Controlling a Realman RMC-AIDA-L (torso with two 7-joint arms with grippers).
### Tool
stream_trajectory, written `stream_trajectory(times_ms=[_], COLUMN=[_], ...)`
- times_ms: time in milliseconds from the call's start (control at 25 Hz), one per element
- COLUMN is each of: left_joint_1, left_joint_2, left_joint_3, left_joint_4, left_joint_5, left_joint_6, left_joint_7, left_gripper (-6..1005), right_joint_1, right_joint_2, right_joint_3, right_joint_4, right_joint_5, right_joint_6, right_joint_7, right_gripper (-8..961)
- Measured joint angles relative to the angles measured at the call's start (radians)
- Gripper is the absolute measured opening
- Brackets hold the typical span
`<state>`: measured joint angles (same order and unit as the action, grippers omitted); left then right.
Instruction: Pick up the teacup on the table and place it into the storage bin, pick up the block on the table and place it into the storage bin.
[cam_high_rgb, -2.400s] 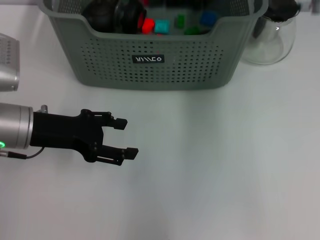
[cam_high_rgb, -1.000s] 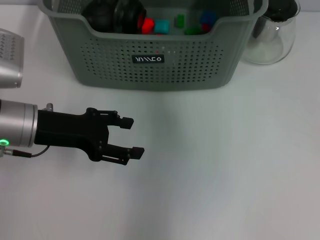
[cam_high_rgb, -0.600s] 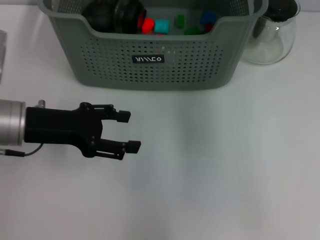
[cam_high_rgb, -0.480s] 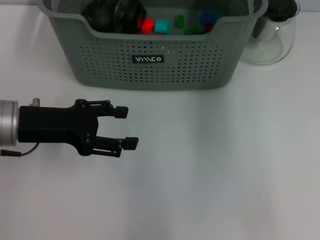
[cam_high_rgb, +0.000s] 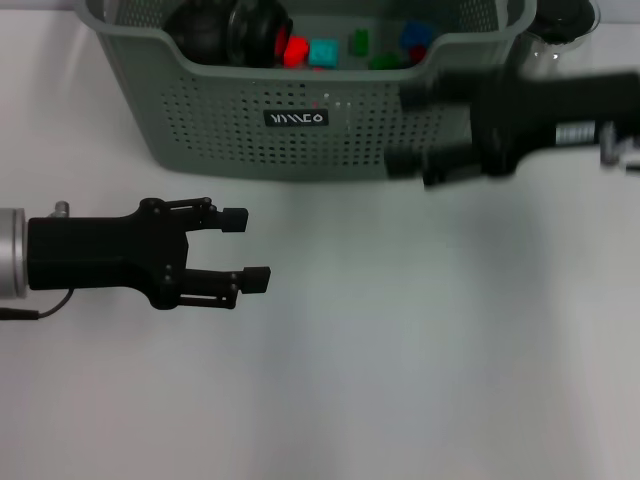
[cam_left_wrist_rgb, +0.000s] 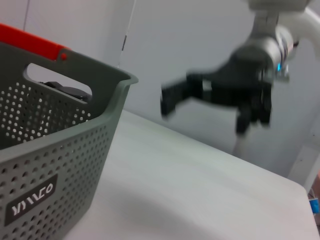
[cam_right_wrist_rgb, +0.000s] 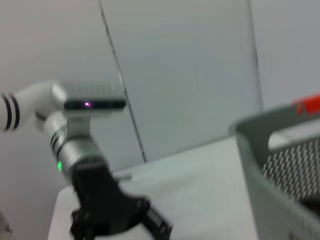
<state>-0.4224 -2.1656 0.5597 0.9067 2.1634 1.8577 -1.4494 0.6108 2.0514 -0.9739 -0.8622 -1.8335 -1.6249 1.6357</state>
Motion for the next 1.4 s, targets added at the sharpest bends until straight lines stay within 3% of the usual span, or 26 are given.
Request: stream_trajectory(times_ms=[200,480,1400], left_joint_1=[0.001,-0.021,-0.030], left_joint_2=[-0.002,-0.001,0.000], left_joint_3=[-0.002,0.003,0.004], left_joint_4=[-0.047,-0.139,-0.187], left_joint_5=[0.000,0.001,-0.001], left_joint_6=[-0.053,-0.145,-0.226], left_joint_7=[0.054,0.114,0.144], left_gripper=[847,847,847], right_joint_1=[-0.004,-0.005,0.018], right_joint_2=[0.005,0.032,0.042], right_joint_3=[0.000,-0.007,-0.020], right_joint_4=[0.155,0.240,0.267], right_joint_5=[-0.037,-0.051,-0.115], right_joint_6=[0.055,0.176,0.267], right_joint_7=[-0.127,-0.202,-0.198], right_gripper=[946,946,946])
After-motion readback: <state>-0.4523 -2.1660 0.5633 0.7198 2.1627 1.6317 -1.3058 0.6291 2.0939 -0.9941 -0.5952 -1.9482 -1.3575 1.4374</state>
